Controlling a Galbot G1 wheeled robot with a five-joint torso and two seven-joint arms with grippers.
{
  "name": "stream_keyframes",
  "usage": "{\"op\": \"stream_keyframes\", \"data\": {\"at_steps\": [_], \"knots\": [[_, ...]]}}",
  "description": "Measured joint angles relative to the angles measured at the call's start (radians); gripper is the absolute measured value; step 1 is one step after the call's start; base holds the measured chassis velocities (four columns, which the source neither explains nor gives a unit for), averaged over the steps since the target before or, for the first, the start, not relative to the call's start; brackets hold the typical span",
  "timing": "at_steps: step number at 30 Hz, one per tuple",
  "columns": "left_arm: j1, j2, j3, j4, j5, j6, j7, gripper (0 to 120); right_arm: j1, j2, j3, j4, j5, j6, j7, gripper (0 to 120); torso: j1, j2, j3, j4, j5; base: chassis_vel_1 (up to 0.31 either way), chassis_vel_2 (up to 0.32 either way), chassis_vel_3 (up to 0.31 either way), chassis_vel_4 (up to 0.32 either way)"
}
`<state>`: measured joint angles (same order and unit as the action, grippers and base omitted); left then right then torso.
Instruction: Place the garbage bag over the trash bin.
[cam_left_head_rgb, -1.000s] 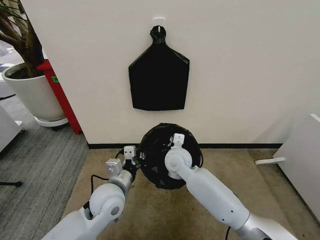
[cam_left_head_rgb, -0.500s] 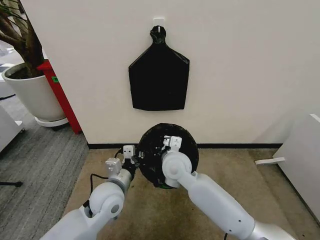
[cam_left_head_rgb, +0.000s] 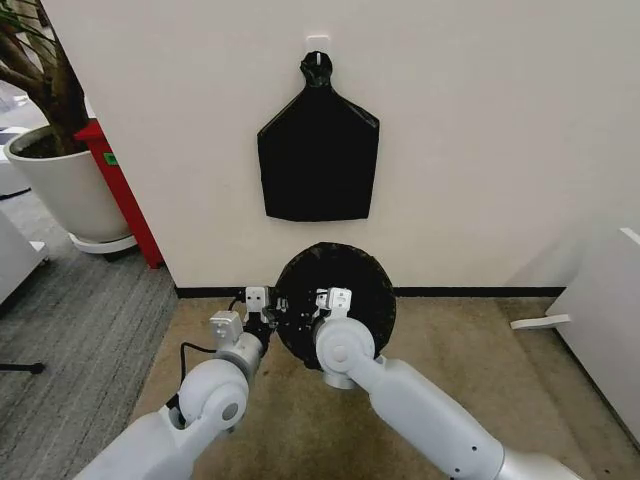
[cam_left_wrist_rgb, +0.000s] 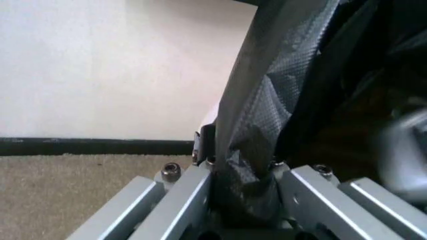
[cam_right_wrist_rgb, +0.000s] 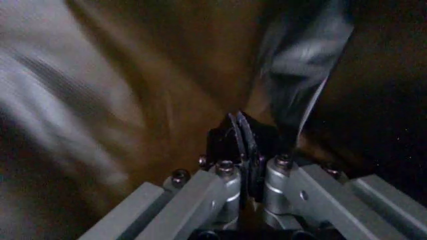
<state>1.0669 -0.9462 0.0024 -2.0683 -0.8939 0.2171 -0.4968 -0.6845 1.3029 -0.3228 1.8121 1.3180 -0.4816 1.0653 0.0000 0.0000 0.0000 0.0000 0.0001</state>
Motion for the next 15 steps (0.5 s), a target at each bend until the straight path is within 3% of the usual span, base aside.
{"op": "stream_keyframes", "data": {"at_steps": [8,15], "knots": [[-0.005,0.002,-0.001,0.005,-0.001,-0.001,0.002,1,0.033,-0.06,0.019,0.08,0.018,-0.002,0.008,0,0.0,0.0,0.0,-0.0001,-0.0001,0.0,0.0,0.0,0.0],[-0.01,0.003,0.0,-0.002,0.0,-0.002,0.002,1,0.042,-0.065,0.037,-0.036,-0.062,-0.015,-0.012,0,0.0,0.0,0.0,-0.0001,0.0,0.0,0.0,0.0,0.0]]}}
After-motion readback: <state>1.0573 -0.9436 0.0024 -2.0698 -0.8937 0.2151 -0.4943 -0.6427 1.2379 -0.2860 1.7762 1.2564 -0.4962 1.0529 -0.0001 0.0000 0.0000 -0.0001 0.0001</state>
